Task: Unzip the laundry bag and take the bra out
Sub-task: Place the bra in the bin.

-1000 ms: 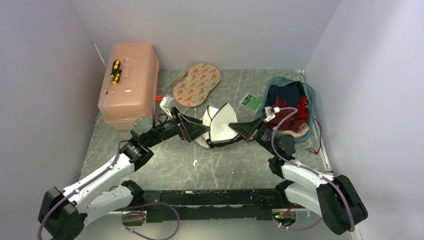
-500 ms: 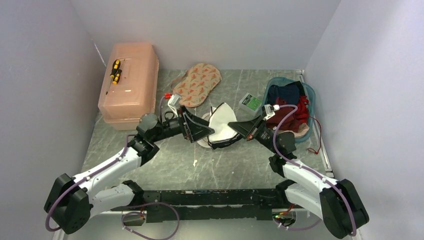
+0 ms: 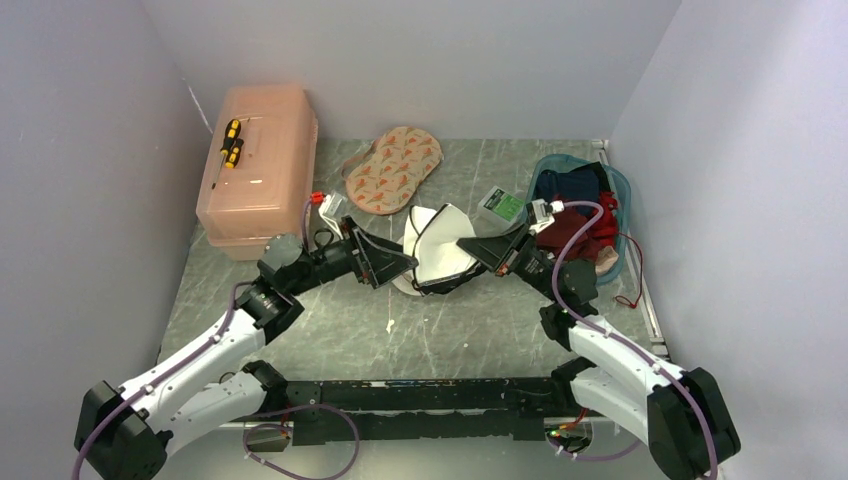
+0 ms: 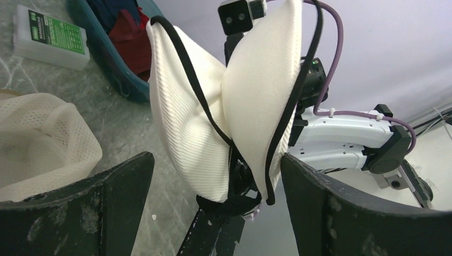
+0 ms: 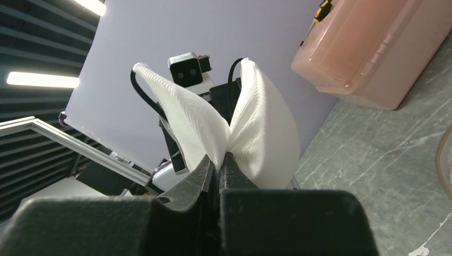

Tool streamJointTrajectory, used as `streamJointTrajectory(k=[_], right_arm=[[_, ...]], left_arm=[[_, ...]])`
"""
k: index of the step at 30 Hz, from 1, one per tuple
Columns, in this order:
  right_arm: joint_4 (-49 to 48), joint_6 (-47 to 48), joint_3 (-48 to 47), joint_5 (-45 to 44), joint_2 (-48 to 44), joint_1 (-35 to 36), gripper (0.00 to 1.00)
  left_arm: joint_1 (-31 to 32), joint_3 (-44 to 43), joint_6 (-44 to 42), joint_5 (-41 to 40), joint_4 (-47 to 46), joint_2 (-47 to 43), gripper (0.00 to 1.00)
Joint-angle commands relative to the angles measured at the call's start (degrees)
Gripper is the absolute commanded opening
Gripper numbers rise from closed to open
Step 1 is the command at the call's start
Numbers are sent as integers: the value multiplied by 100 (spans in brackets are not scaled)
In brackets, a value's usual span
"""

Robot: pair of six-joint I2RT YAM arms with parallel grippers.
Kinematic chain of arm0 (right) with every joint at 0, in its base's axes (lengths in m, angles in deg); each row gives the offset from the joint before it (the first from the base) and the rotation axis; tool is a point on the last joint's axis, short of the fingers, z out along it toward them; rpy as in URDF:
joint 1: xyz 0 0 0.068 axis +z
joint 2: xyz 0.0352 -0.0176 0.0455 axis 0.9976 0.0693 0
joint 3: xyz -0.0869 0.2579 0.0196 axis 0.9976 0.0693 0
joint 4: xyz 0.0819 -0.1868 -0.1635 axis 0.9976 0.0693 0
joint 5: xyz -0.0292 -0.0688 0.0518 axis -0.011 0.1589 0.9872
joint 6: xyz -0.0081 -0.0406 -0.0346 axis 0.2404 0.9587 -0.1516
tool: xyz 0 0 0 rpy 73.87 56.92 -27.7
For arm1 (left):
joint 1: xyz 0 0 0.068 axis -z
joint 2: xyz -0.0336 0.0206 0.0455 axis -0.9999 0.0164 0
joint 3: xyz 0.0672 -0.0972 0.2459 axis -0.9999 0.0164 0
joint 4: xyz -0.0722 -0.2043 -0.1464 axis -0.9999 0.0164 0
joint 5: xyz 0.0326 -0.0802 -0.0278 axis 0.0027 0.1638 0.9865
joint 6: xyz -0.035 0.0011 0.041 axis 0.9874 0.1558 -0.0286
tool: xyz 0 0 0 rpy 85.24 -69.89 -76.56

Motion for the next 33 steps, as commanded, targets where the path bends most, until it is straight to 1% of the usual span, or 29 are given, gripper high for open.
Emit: streamJointTrajectory(k=[1, 10, 12, 15, 20, 24, 27, 30, 31, 33], right_arm=[[-520, -100, -282, 172, 32, -10, 0], [-988, -443, -366, 272, 266, -8, 0], [-966, -454, -380, 252, 287, -14, 0], [-629, -354, -404, 164, 253, -14, 0], [173, -72, -520, 76, 150, -5, 0], [538, 116, -673, 80, 140, 95, 0], [632, 188, -738, 82, 139, 168, 0], [472, 125, -774, 134, 129, 170, 0], [528, 136, -812, 140, 81, 171, 0], [712, 233, -923, 167, -12, 170, 0]], left_arm=[[-41, 68, 147, 255, -471, 8, 94], [-43, 66, 587, 932, -1497, 321, 94], [-41, 69, 688, 1052, -1736, 381, 94], [-42, 34, 738, 1156, -1875, 416, 94], [-43, -151, 688, 1276, -1777, 499, 94], [-20, -299, 677, 1329, -1728, 710, 94], [3, -365, 660, 1299, -1673, 857, 94], [4, -425, 407, 1068, -1164, 787, 94], [3, -430, 303, 921, -849, 725, 94], [3, -427, 196, 693, -556, 612, 94]])
